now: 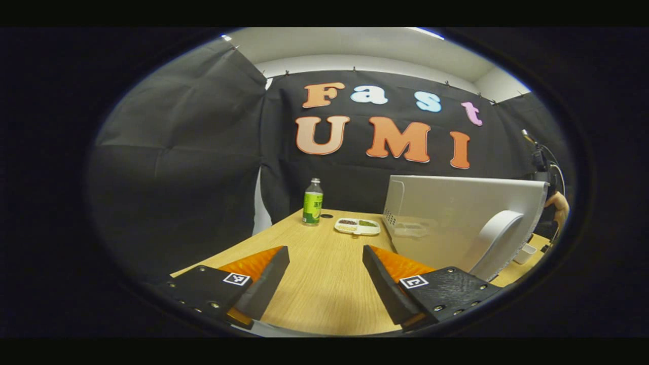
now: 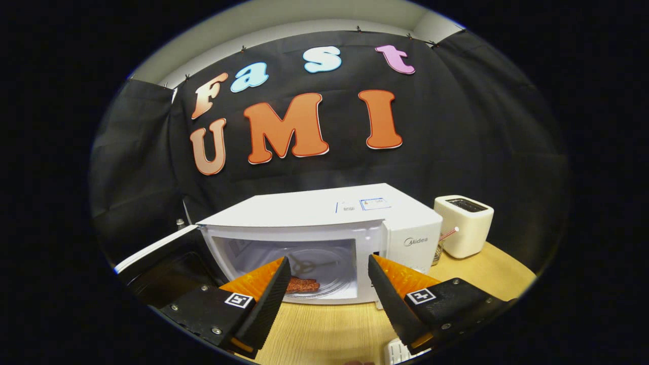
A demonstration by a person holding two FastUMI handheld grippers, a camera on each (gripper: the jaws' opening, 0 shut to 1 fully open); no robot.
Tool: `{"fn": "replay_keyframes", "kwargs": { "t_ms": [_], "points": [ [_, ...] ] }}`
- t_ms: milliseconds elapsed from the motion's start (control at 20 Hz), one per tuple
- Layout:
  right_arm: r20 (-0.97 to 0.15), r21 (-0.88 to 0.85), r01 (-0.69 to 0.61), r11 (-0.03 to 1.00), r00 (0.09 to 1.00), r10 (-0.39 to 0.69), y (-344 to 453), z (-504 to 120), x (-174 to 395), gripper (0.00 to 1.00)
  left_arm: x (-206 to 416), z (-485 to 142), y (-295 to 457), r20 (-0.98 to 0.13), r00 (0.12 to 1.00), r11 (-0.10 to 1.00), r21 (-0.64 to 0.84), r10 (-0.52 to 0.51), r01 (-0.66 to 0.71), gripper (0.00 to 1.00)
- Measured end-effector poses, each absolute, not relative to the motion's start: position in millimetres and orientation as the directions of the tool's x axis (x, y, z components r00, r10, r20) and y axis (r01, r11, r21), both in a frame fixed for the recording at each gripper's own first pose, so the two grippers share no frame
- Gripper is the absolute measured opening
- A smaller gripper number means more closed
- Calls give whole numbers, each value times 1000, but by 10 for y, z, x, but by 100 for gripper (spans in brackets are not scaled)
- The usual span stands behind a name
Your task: Open the microwave oven with the left hand, put the food in, and close the microwave oven.
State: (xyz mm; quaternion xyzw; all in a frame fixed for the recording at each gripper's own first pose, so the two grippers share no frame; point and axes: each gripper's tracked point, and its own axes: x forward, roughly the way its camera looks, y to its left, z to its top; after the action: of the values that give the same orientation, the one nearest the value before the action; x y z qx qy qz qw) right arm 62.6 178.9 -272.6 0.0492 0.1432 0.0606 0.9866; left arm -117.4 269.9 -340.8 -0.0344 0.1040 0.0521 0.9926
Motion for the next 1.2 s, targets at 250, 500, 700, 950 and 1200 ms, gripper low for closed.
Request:
{"fn": "replay_keyframes", "kwargs": {
  "t_ms": [250, 500, 700, 950, 1200],
  "points": [
    [-196, 42, -122, 992, 972, 128, 1423, -2088, 468, 94, -1079, -3390, 2517, -170, 983, 996, -46, 63, -72, 69],
    [-165, 34, -125, 992, 978, 129, 1183, -1726, 328, 94, -1093, -3598, 2134, -241, 970, 994, -112, -27, -1, 1],
    [-136, 48, -102, 994, 985, 108, 961, -1510, 249, 95, -1072, -3437, 1689, -216, 973, 996, -58, -76, 65, 2],
    [-105, 81, -76, 994, 991, 85, 675, -1356, 85, 95, -978, -3365, 916, -207, 950, 969, -126, -234, 212, 1],
    [-86, 79, -33, 996, 996, 39, 331, -1250, -33, 95, -737, -3371, 208, -202, 926, 947, -109, -320, 303, 1]
  ]
}}
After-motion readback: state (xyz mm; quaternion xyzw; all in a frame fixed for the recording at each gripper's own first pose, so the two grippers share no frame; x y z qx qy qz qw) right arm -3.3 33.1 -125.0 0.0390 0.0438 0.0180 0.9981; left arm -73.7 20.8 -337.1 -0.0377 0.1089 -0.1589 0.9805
